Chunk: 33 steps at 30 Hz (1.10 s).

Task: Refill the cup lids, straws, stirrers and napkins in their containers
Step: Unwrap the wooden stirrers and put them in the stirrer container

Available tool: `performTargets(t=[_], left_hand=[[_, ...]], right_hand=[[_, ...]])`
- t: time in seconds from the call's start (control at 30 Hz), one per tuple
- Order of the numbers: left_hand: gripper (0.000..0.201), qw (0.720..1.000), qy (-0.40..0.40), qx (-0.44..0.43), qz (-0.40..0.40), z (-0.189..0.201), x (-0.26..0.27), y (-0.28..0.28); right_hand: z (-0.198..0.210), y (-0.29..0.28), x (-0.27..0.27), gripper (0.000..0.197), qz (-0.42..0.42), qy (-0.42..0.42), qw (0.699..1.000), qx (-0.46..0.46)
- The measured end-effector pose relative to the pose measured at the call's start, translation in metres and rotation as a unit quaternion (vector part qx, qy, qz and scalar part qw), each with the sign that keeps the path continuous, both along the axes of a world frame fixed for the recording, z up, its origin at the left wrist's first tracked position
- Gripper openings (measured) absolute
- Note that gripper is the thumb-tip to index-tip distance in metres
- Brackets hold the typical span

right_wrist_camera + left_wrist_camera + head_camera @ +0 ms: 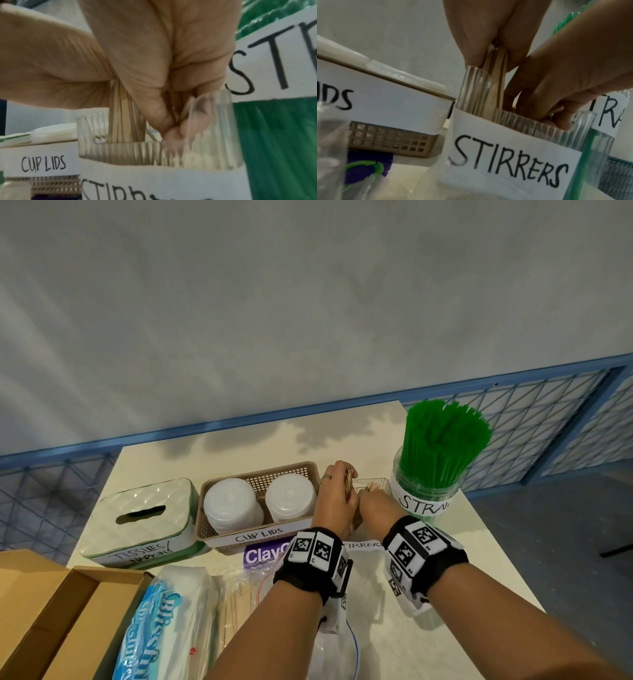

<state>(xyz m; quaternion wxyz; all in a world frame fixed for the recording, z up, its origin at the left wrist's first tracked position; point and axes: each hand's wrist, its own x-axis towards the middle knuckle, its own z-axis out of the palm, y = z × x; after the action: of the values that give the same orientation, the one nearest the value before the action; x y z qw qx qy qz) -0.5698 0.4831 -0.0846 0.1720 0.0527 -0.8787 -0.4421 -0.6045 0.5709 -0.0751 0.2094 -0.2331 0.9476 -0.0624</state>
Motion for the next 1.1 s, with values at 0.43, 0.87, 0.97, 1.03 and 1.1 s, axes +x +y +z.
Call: performTargets(t=[0.43, 0.87, 0.97, 1.03, 1.1], left_hand=[[0.022, 0.993, -0.031, -0.106, 0.040, -0.007, 0.002, -0.002], [0.038, 0.998, -0.011, -0.024, 0.058, -0.005, 0.002, -0.004], [0.051, 0.997, -0.015, -0.023, 0.072, -0.005, 0.003, -0.005], [0.059, 0.996, -0.018, -0.015, 0.082, -0.007, 0.003, -0.005], [0.063, 0.996, -0.029, -0.006, 0.087, -0.008, 0.003, -0.005]], right_hand=[[0.005, -0.001, -0.001, 0.028, -0.032, 0.046, 0.996, -0.069], [0.011, -0.004, -0.004, 0.046, 0.000, 0.039, 0.990, -0.136], [0.009, -0.003, -0.003, 0.047, -0.054, 0.047, 0.984, -0.160], [0.007, -0.003, -0.002, 0.044, -0.091, 0.063, 0.982, -0.153], [0.003, -0.004, 0.000, 0.044, -0.105, 0.067, 0.981, -0.152]])
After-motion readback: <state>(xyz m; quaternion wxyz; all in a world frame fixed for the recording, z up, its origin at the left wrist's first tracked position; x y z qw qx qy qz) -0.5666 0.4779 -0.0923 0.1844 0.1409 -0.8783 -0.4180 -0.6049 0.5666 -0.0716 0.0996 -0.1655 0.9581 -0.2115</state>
